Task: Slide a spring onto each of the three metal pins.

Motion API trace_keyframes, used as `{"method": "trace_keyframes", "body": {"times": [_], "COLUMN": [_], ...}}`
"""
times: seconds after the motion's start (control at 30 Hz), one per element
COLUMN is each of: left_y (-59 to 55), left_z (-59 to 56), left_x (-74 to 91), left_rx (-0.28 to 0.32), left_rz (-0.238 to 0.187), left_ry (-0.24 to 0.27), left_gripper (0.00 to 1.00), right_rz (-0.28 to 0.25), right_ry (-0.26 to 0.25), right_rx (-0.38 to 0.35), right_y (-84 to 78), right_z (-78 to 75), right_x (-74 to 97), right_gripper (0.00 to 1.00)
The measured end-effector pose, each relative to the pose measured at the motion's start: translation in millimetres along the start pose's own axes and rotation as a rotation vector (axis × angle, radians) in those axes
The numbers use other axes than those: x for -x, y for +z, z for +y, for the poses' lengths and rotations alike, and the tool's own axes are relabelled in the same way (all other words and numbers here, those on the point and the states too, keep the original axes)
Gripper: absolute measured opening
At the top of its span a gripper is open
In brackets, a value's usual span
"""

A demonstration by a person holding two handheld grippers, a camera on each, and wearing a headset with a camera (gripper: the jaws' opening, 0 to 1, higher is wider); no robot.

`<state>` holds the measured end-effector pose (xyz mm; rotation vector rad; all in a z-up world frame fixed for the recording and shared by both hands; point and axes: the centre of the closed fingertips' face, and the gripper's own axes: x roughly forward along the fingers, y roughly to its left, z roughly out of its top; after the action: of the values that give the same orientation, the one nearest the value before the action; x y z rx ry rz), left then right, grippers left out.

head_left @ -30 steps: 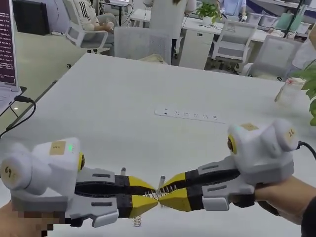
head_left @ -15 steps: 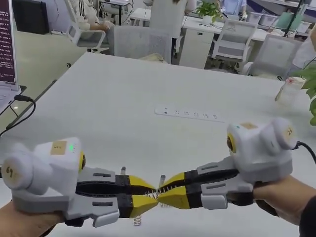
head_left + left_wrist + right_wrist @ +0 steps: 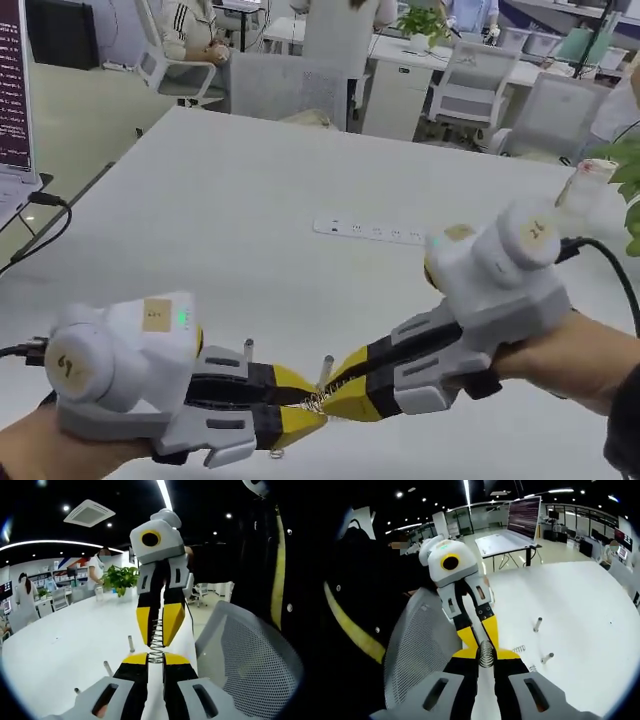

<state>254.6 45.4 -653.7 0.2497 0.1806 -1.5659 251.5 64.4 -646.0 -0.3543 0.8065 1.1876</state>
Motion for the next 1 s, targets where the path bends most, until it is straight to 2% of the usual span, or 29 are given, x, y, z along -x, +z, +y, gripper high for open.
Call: {"method": "trace_keyframes", "body": {"times": [0.27,0.63,0.77,1.0], "left_y": [-0.5,-1.1,0.3,1.9], "left_z": [-2.1,-7.3,-8.7,-8.7], "left_x": [-9.3,-16.0,-18.1,-18.8], "left_rx": [-0.015,-0.020,-0.022,-0.021], "left_rz": [0.014,0.016,0.012,0.004], "left_ry": [-0.024,-0.045,-0.050,-0.049], "left_gripper": [0.03,0.02,0.02,0.02], "right_rz": [0.182,0.356,0.390,0.394], "right_ry": [-0.030,-0.033,-0.027,-0.025], "right_rx": [0.101,0.189,0.206,0.206], "right_y": [-6.7,-10.6,-9.5,-8.2], "right_z": [0.6,3.9,4.5,3.5], "right_x": [2.7,2.7,3.6,3.8], "right_gripper": [0.08,0.08,0.08,0.08]}}
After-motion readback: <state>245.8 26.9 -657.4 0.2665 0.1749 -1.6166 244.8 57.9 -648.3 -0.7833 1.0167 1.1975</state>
